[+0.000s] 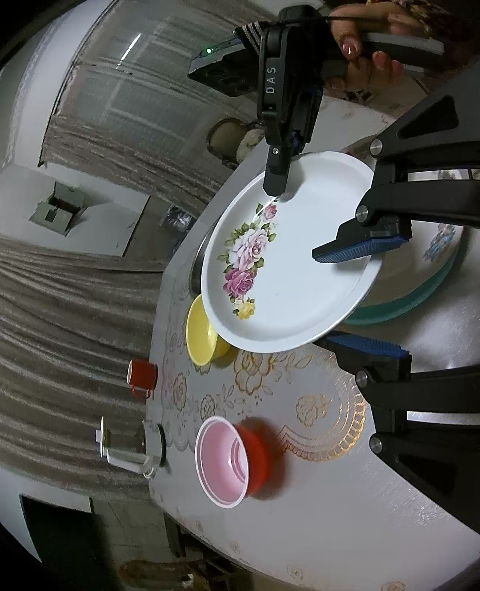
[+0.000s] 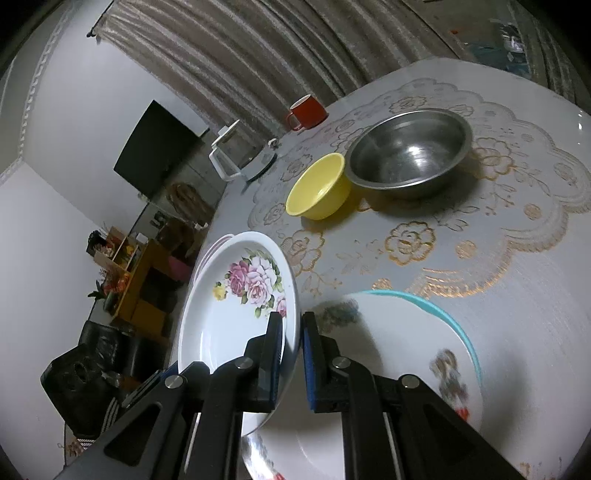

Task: Organize plates and bowls
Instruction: 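Lift the floral plate with the right gripper over the plate stack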

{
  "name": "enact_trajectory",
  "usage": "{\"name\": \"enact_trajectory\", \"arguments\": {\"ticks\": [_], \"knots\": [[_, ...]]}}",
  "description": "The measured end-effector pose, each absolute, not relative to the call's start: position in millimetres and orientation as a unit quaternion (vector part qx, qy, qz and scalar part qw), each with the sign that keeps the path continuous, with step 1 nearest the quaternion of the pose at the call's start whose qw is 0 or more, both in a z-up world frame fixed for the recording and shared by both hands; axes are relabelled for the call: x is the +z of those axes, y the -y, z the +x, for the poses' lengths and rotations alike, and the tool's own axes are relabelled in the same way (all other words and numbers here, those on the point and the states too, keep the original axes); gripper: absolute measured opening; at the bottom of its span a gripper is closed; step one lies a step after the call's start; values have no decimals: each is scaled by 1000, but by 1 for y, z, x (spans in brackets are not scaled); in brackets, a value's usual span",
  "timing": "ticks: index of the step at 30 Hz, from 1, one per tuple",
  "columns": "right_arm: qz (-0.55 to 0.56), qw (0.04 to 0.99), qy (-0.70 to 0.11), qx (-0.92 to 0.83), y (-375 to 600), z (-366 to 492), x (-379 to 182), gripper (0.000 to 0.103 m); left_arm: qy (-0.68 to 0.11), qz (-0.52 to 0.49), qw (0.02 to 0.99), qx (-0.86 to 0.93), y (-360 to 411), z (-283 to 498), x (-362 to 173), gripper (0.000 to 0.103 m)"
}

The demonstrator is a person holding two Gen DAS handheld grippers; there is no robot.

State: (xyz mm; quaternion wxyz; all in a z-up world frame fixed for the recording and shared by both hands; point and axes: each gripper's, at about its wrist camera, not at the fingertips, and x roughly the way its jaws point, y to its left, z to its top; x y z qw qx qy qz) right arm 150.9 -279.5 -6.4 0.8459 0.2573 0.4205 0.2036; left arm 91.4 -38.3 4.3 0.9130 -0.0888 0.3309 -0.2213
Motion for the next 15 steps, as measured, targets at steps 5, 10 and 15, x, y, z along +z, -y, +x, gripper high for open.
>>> {"name": "enact_trajectory", "arguments": {"ticks": [5, 10, 15], "knots": [[268, 845, -419, 196, 291, 136, -10, 10, -330, -79, 911, -234, 47, 80, 5, 38], [281, 842, -419, 190, 301, 121, -15, 10, -335, -71, 908, -243, 55, 71, 4, 38], [293, 837, -425, 181, 311, 108, -25, 10, -343, -60, 902, -254, 67, 62, 1, 38]]}}
